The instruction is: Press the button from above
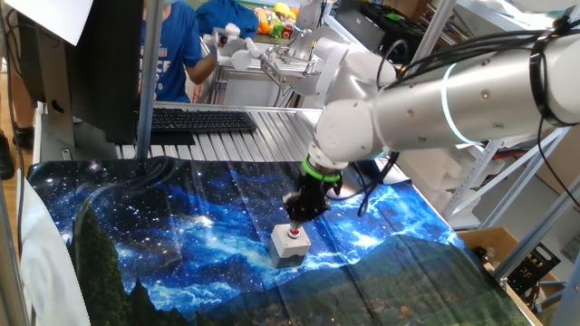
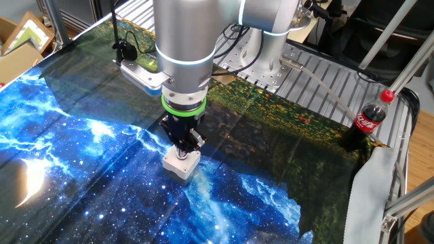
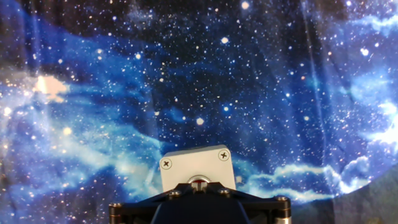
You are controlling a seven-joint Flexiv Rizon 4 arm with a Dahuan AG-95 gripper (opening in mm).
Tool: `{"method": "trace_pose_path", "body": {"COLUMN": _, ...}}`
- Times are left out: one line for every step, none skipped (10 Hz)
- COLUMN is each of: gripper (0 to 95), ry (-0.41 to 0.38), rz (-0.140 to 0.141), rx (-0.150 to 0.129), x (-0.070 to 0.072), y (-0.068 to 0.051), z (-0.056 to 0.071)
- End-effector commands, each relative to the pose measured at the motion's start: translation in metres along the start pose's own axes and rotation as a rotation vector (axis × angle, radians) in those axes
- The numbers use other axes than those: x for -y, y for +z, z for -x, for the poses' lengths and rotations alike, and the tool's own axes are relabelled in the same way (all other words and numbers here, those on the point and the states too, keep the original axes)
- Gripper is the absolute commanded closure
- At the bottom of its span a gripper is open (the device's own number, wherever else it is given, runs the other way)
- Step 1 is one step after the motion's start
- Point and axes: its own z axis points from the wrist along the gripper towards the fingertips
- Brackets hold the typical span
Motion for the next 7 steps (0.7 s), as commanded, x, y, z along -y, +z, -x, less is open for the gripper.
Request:
{"method": "trace_pose_path", "body": {"gripper": 95.0, "ry": -0.022, "rz": -0.015, "rx": -0.071, "x": -0.0027, "y": -0.0153, "z": 0.0061}}
{"method": "trace_pose_path", "body": {"gripper": 95.0, "ry": -0.03, "rz": -0.017, "rx": -0.072, "x": -0.0023, "y": -0.017, "z": 0.0069}}
{"method": "trace_pose_path", "body": {"gripper": 95.0, "ry": -0.033, "rz": -0.019, "rx": -0.069, "x": -0.0022, "y": -0.0177, "z": 0.007}}
{"method": "trace_pose_path", "body": {"gripper": 95.0, "ry": -0.036, "rz": -0.024, "rx": -0.06, "x": -0.0022, "y": -0.0178, "z": 0.0071}}
{"method": "trace_pose_path", "body": {"gripper": 95.0, "ry": -0.037, "rz": -0.03, "rx": -0.059, "x": -0.0022, "y": -0.0179, "z": 0.0071}}
{"method": "trace_pose_path", "body": {"gripper": 95.0, "ry": -0.04, "rz": -0.035, "rx": -0.056, "x": -0.002, "y": -0.0181, "z": 0.0075}}
{"method": "trace_pose_path", "body": {"gripper": 95.0, "ry": -0.041, "rz": -0.035, "rx": -0.057, "x": -0.0019, "y": -0.0185, "z": 0.0081}}
